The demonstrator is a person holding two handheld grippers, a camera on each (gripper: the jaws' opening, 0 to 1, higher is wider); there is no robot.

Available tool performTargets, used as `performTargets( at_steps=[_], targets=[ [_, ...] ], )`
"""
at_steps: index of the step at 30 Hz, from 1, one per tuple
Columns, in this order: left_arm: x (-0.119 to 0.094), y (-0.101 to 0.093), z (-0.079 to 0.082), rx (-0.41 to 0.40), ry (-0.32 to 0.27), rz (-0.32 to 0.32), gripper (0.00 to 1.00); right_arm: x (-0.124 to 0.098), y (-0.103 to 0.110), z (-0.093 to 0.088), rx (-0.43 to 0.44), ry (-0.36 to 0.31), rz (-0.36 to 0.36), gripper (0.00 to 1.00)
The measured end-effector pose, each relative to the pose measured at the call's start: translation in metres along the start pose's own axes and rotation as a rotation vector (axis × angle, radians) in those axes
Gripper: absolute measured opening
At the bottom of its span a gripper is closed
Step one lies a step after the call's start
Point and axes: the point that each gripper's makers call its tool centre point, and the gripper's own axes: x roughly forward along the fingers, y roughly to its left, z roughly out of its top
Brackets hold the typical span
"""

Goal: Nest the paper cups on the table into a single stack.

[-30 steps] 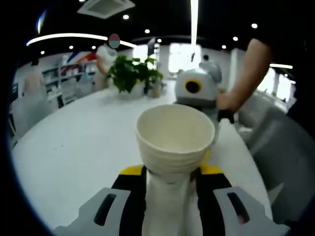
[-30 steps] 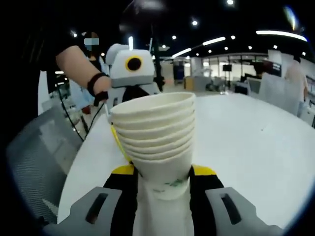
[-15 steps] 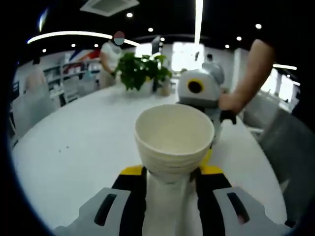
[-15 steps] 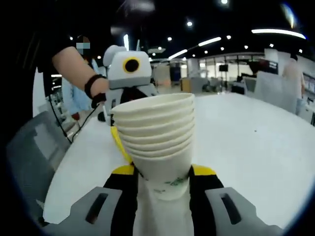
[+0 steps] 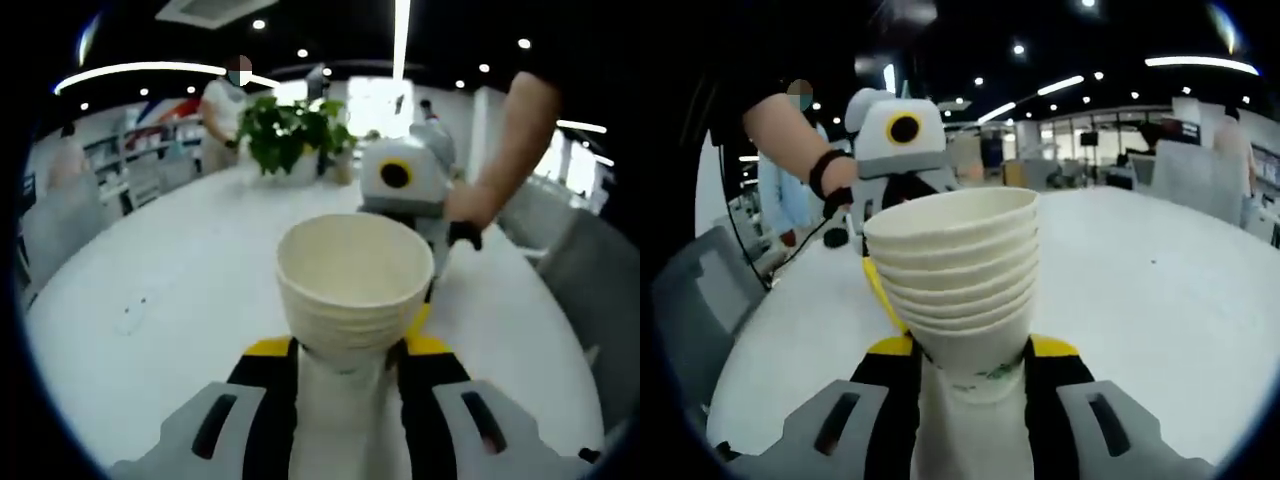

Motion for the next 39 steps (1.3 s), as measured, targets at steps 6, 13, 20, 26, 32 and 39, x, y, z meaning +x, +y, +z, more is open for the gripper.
performTargets(
  at_steps=[6,13,20,26,32,39],
  targets=[
    [0.003,0.005,-0.001,-0.03,-0.009,0.005,0.38,0.001,-0.005,-0.001,0.019,-0.021,-0.012,0.37],
    [0.003,0.005,-0.001,-0.018,0.002,0.018,0.39,0.001,-0.006,-0.003,0.048,-0.015,-0.007,0.38],
    [0.002,0.009,-0.005,-0.023,0.028,0.053,0.43,-0.003,-0.008,-0.004,0.075,-0.019,-0.028,0.43],
    [-0.006,0.008,-0.009,-0.04,0.047,0.078,0.47,-0.013,-0.004,-0.008,0.08,-0.014,-0.043,0.46],
    [-0.022,0.004,-0.013,-0.047,0.075,0.103,0.54,-0.026,0.004,-0.008,0.099,-0.023,-0.064,0.51],
    [-0.045,-0.006,-0.01,-0.082,0.057,0.154,0.6,-0.046,0.016,-0.004,0.09,-0.025,-0.093,0.58]
  ],
)
